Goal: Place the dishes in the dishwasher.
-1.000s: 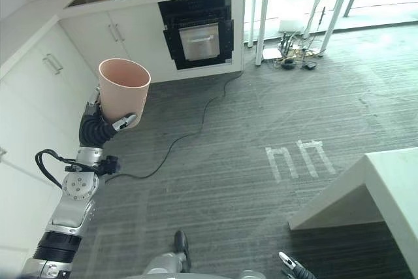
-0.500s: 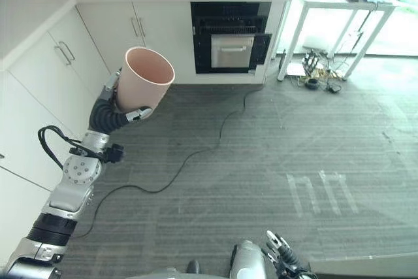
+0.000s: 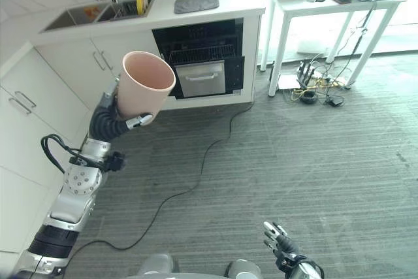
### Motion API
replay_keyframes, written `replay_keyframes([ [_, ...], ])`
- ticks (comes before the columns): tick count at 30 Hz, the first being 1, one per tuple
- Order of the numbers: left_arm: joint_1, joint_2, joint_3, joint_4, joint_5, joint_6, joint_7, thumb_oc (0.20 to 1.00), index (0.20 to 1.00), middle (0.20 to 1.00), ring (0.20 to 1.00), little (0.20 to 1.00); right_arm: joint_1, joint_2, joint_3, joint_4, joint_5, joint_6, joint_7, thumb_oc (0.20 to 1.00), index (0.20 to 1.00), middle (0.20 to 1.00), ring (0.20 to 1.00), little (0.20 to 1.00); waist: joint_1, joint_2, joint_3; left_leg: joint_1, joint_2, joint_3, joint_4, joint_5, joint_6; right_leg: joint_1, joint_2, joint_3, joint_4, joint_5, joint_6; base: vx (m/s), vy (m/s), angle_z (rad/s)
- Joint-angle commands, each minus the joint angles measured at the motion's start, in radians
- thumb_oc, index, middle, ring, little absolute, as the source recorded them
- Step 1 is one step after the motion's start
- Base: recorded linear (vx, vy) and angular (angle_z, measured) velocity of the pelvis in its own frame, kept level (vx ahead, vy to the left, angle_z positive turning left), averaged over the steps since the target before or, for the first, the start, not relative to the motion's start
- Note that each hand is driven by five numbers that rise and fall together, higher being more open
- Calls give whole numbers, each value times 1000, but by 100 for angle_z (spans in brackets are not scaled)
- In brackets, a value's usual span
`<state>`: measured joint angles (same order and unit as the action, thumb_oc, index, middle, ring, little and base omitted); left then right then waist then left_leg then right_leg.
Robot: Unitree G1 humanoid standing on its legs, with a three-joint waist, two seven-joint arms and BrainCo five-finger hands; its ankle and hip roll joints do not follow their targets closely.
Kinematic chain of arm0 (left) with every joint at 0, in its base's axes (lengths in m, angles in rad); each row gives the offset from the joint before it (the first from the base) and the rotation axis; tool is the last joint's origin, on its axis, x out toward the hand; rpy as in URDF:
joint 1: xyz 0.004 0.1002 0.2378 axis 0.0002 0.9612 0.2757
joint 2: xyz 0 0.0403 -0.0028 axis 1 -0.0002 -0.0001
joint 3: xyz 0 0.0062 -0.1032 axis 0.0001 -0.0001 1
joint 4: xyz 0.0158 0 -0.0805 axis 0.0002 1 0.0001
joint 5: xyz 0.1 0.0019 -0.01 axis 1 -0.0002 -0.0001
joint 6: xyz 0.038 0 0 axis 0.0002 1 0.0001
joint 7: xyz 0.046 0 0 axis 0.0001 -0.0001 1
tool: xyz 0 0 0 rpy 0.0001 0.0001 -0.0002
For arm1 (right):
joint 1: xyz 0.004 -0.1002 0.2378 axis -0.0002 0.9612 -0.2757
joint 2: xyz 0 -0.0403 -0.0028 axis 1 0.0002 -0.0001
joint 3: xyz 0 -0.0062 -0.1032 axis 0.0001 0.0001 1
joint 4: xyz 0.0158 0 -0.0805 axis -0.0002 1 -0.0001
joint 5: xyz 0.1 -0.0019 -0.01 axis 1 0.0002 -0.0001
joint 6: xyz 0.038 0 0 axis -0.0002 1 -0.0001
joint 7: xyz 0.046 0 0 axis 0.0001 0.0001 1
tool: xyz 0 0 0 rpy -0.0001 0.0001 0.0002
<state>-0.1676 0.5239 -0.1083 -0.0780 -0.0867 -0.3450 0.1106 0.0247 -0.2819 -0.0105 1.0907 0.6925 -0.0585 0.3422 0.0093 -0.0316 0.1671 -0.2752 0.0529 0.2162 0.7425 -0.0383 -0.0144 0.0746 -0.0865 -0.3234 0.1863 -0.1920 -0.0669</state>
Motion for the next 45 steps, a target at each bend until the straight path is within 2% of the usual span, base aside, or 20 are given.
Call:
replay_keyframes([
  [1, -75, 9, 47, -39, 0, -57, 39, 200, 200, 200, 200, 200, 20, -28, 7, -35, -38, -20, 18, 1000, 1000, 1000, 1000, 1000, -17, 63, 4, 205, 76, 93, -460, 5, -70, 15, -12, -16, -83, 55, 141, 247, 205, -18],
  [2, -69, 5, 43, -48, 3, -55, 49, 200, 200, 200, 200, 200, 26, -24, 6, -39, -41, -13, 4, 1000, 1000, 1000, 1000, 1000, -12, 74, 11, 198, 99, 89, -591, 59, -92, 42, -7, -4, -95, 45, 155, 268, 223, -25],
  [5, -24, -8, 75, -59, 25, -64, 55, 200, 200, 200, 200, 200, 44, -23, 11, -12, -68, -17, 4, 1000, 1000, 1000, 1000, 1000, 12, 90, 14, 179, 163, 32, -735, 152, -125, 80, -7, 37, -96, 16, 170, 414, 303, -82],
  [8, -19, -7, 95, -60, 74, -66, 49, 200, 200, 200, 200, 200, 61, -23, 2, -10, -101, -27, -13, 1000, 1000, 1000, 1000, 1000, 4, 87, 5, 201, 171, 80, -746, 141, -121, 96, -29, 11, -60, -19, 185, 311, 310, -76],
  [11, -23, 4, 102, -71, 82, -49, 37, 200, 200, 200, 200, 200, 61, -23, -5, -11, -112, -15, -41, 1000, 1000, 1000, 1000, 1000, 16, 82, -3, 205, 133, 28, -726, 109, -106, 102, -42, 35, -11, -52, 186, 288, 405, 9],
  [12, -59, 16, 85, -67, 77, -41, 10, 200, 200, 200, 200, 200, 77, 9, -36, -15, -122, -8, -91, 1000, 1000, 1000, 1000, 1000, 23, 71, -28, 215, 30, -27, -700, 36, -48, 79, -69, 76, 99, -30, 215, 486, 739, 125],
  [13, -75, 28, 74, -59, 72, -48, -3, 200, 200, 200, 200, 200, 86, 25, -39, -24, -121, -8, -107, 1000, 1000, 1000, 1000, 1000, 22, 64, -33, 231, -13, -49, -695, 7, -15, 56, -84, 97, 165, 11, 237, 489, 757, 84],
  [18, -93, 42, 60, -43, 63, -54, -17, 200, 200, 200, 200, 200, 95, 38, -40, -17, -128, -23, -102, 1000, 1000, 1000, 1000, 1000, 25, 59, -40, 253, -61, -60, -713, -10, 32, 29, -101, 110, 271, 71, 267, 124, 225, 43],
  [19, -97, 46, 33, -36, 85, -39, 9, 200, 200, 200, 200, 200, 103, 51, -11, -53, -103, -21, -97, 1000, 1000, 1000, 1000, 1000, 25, 83, -38, 332, -94, -80, -780, -26, 80, -92, -118, 105, 562, 169, 278, 190, 365, 17],
  [20, -94, 46, 32, -34, 85, -35, 24, 200, 200, 200, 200, 200, 101, 51, -2, -57, -108, -24, -90, 1000, 1000, 1000, 1000, 1000, 25, 85, -36, 350, -98, -78, -804, -22, 83, -137, -124, 109, 608, 167, 277, 229, 387, 20],
  [23, -101, 51, 30, -15, 79, -42, 58, 200, 200, 200, 200, 200, 82, 41, 22, -68, -99, -13, -93, 1000, 1000, 1000, 1000, 1000, -8, 69, -10, 380, -103, -113, -817, -32, 69, -211, -32, 126, 403, 118, 265, 156, -35, 6],
  [26, -111, 50, 25, -10, 88, -40, 82, 200, 200, 200, 200, 200, 55, 26, 18, -29, -81, -12, -97, 1000, 1000, 1000, 1000, 1000, -29, 38, 12, 423, -113, -155, -828, -72, 54, -225, -37, 148, 73, 184, 276, 257, -164, 77],
  [30, -69, 36, 44, -24, 80, -39, 89, 200, 200, 200, 200, 200, 43, 27, -12, 23, -89, -8, -115, 1000, 1000, 1000, 1000, 1000, -17, 37, -17, 456, -99, -125, -786, -119, 39, -139, -33, 97, -33, 145, 248, 395, -198, 60],
  [32, -62, 26, 43, -29, 88, -39, 98, 200, 200, 200, 200, 200, 41, 22, -9, 29, -84, -17, -117, 1000, 1000, 1000, 1000, 1000, -20, 32, -24, 430, -102, -108, -694, -148, 30, -111, -25, 101, -52, 132, 230, 181, -88, 59],
  [34, -64, 18, 43, -36, 79, -37, 105, 200, 200, 200, 200, 200, 42, 5, -8, 23, -65, -18, -116, 1000, 1000, 1000, 1000, 1000, -22, 14, -22, 359, -124, -89, -472, -199, 18, -83, -32, 108, -59, 115, 202, 180, -82, 1],
  [36, -77, 7, 38, -39, 62, -37, 84, 200, 200, 200, 200, 200, 49, -12, -22, 31, -43, -35, -121, 1000, 1000, 1000, 1000, 1000, -13, 15, -9, 236, -83, -78, -324, -124, -29, -38, -23, 102, -78, 100, 169, 98, 47, -7],
  [38, -84, 5, 39, -38, 61, -44, 76, 200, 200, 200, 200, 200, 45, -23, -38, 49, -28, -44, -112, 1000, 1000, 1000, 1000, 1000, -14, 28, -4, 243, -31, -94, -401, -90, -42, -26, -15, 109, -73, 82, 165, 108, 256, 20],
  [41, -75, 11, 59, -56, 40, -32, 67, 200, 200, 200, 200, 200, 41, -48, -70, 69, -6, -49, -109, 1000, 1000, 1000, 1000, 1000, -13, 68, 2, 309, 122, -193, -675, 49, -109, -8, -30, 151, -31, 23, 183, 226, 623, -31],
  [44, -71, 26, 77, -53, 20, -46, 20, 200, 200, 200, 200, 200, 47, -43, -91, 43, -1, -57, -121, 1000, 1000, 1000, 1000, 1000, -26, 86, -4, 353, 128, -174, -718, 0, -117, -17, -112, 143, 22, 15, 224, 163, 761, -49],
  [45, -94, 37, 45, -42, 52, -38, 29, 200, 200, 200, 200, 200, 65, -16, -112, 18, 21, -49, -144, 1000, 1000, 1000, 1000, 1000, -38, 82, -4, 363, 83, -164, -723, -26, -86, -23, -178, 151, 34, 52, 267, 111, 551, -8],
])
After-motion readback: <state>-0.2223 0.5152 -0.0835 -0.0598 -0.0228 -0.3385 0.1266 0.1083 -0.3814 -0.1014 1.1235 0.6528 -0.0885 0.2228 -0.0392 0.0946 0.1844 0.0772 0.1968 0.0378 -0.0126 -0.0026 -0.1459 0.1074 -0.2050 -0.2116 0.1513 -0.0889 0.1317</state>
